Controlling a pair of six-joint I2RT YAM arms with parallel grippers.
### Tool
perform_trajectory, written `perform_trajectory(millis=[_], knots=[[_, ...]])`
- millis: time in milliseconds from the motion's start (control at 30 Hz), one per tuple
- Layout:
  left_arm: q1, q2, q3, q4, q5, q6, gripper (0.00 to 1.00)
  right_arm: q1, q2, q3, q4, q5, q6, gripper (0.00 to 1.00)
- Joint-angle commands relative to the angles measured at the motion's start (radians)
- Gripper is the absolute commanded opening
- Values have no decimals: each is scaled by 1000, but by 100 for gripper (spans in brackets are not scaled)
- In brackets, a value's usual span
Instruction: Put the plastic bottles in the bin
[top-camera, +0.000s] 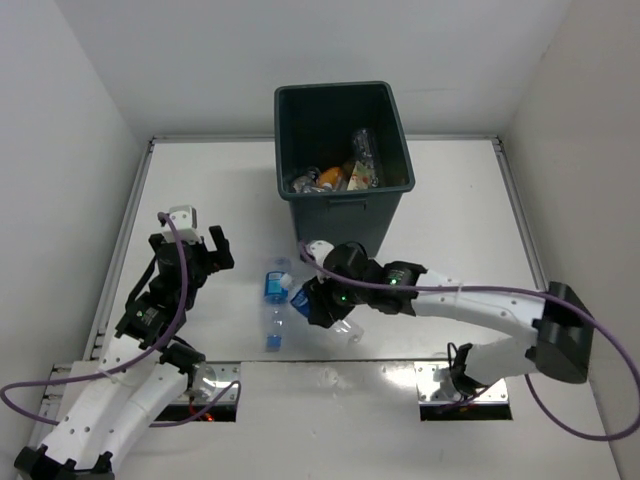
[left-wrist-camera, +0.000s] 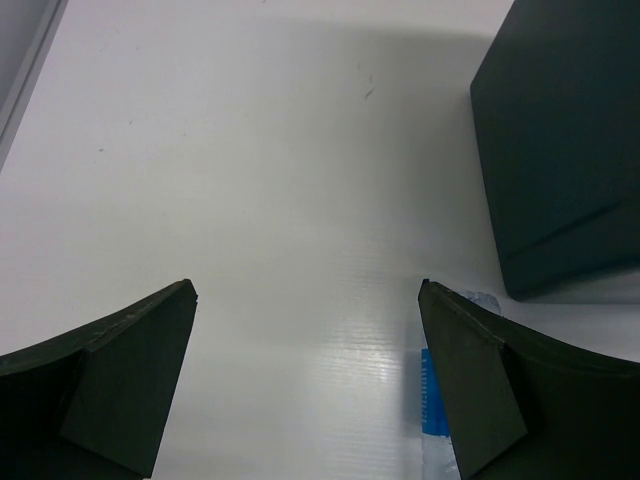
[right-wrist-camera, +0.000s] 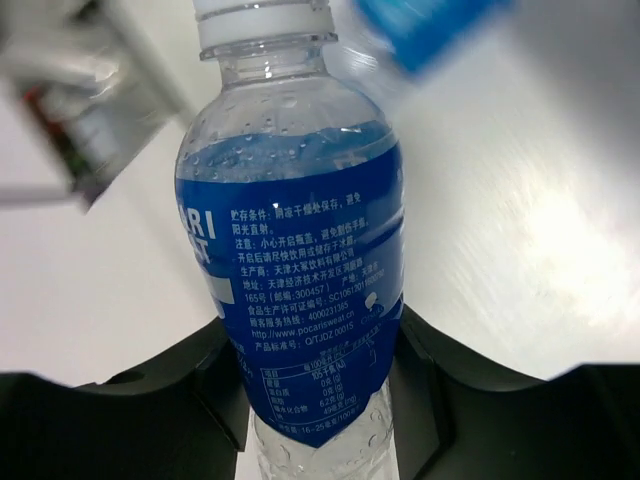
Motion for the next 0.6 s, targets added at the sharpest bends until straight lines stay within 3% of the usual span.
perform_trajectory(millis=[0,233,400,467,567], knots=[[-9,-11,32,4,1,-4,100,42,-81,202,-65,-118,-376,0],[-9,-11,23,4,1,-4,100,-66,6,651,5,-189,-576,0],[-9,-11,23,4,-10,-4,100,-313,238,1112,56,-224,-429,2],[-9,-11,23,4,-10,-4,100,-370,319,1169,111,-215,-405,6],[-9,-2,23,4,-19,-4,100,-451,376,1196,182,-215,-349,21]])
